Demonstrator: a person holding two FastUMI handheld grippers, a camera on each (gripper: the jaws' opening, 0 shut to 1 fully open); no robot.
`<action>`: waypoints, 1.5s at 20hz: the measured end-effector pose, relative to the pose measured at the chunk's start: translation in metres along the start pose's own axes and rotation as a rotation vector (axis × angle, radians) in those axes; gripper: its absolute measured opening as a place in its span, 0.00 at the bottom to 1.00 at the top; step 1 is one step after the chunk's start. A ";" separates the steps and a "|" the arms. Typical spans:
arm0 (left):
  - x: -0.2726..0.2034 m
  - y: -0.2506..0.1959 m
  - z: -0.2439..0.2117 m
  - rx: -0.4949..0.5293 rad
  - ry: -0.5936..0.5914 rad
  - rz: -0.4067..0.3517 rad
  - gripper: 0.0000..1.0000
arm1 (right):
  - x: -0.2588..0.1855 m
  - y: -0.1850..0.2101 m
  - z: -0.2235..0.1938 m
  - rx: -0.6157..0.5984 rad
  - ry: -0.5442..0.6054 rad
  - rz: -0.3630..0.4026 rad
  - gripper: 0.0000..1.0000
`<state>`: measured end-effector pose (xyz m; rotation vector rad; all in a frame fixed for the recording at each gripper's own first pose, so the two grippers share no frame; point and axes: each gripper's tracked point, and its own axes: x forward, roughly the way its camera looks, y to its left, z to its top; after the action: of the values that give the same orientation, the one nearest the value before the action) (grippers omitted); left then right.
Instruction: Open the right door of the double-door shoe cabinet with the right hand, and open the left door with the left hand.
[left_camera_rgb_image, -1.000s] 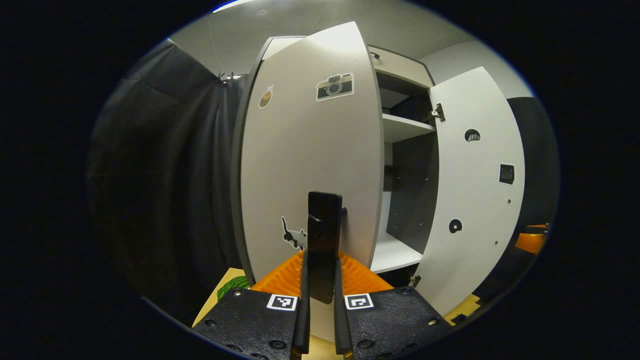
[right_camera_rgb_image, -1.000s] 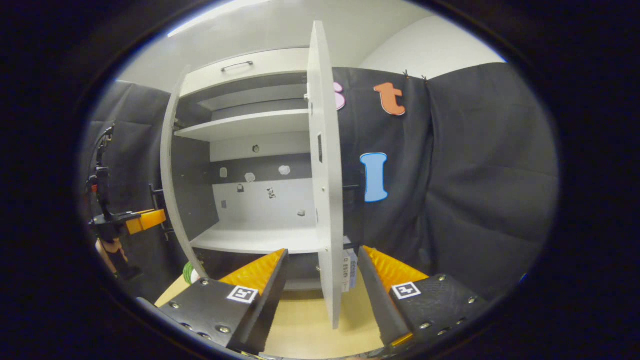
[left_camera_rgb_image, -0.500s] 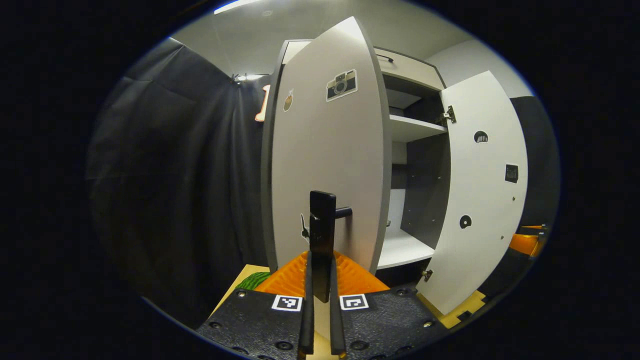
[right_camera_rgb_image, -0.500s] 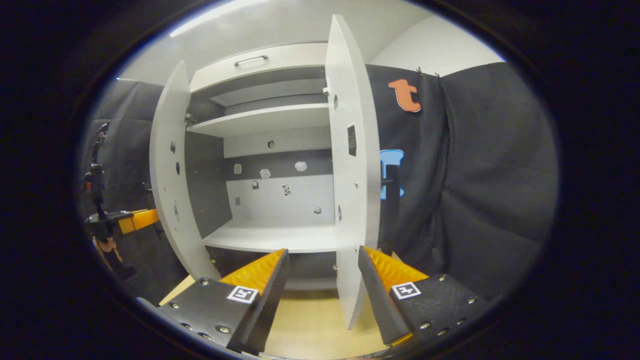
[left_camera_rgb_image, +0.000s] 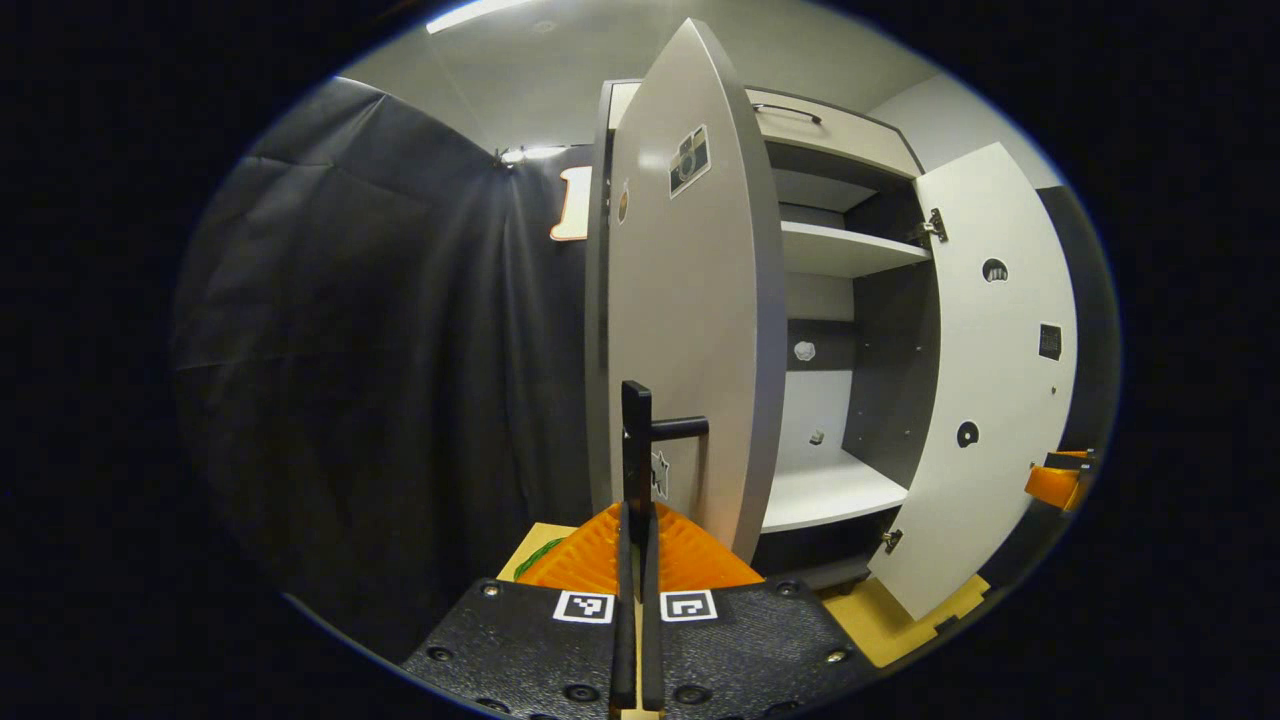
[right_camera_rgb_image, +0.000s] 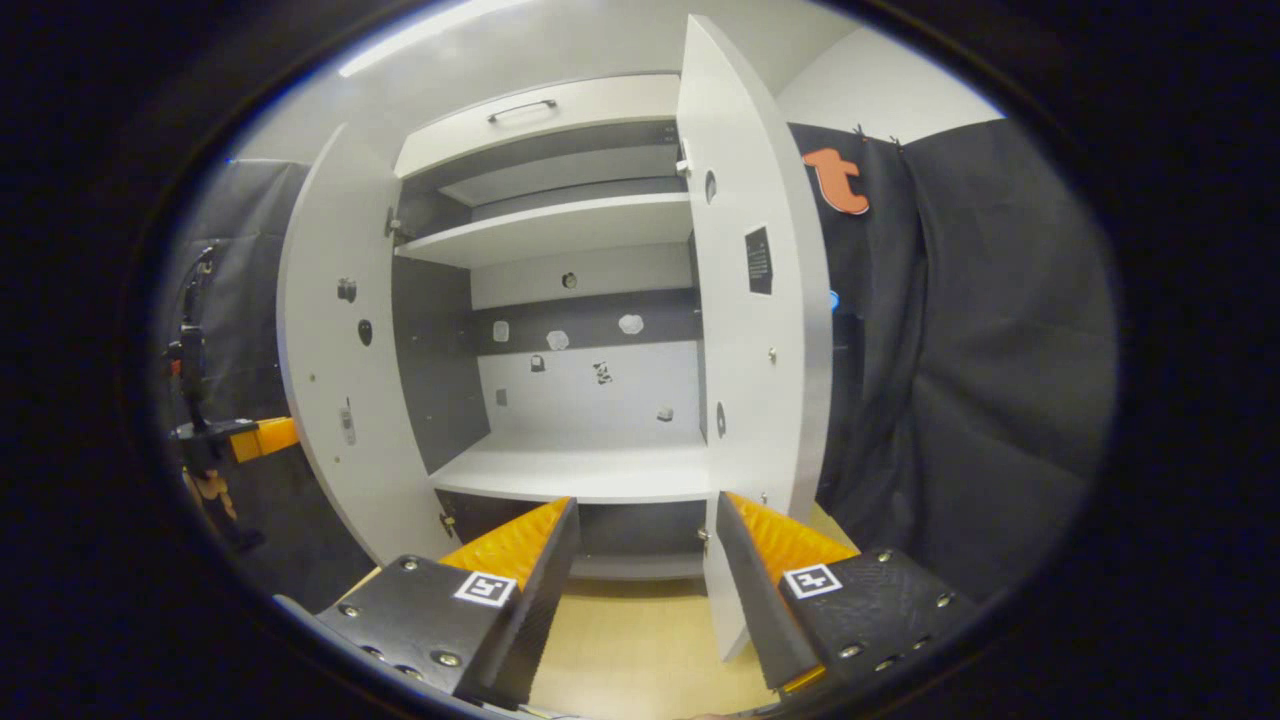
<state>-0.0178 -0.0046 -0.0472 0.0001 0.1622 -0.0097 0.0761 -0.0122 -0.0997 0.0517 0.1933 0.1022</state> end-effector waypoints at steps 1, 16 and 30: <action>-0.001 0.005 0.000 0.001 0.000 0.011 0.02 | 0.001 0.002 0.001 -0.001 0.000 0.007 0.82; -0.004 0.028 0.000 -0.014 0.004 0.099 0.00 | 0.028 0.025 -0.004 -0.009 0.020 0.074 0.76; -0.017 0.030 -0.006 -0.025 0.042 0.105 0.22 | 0.031 0.023 -0.007 0.006 0.020 0.061 0.82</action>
<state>-0.0354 0.0255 -0.0506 -0.0158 0.2039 0.0970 0.1031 0.0147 -0.1112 0.0626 0.2125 0.1631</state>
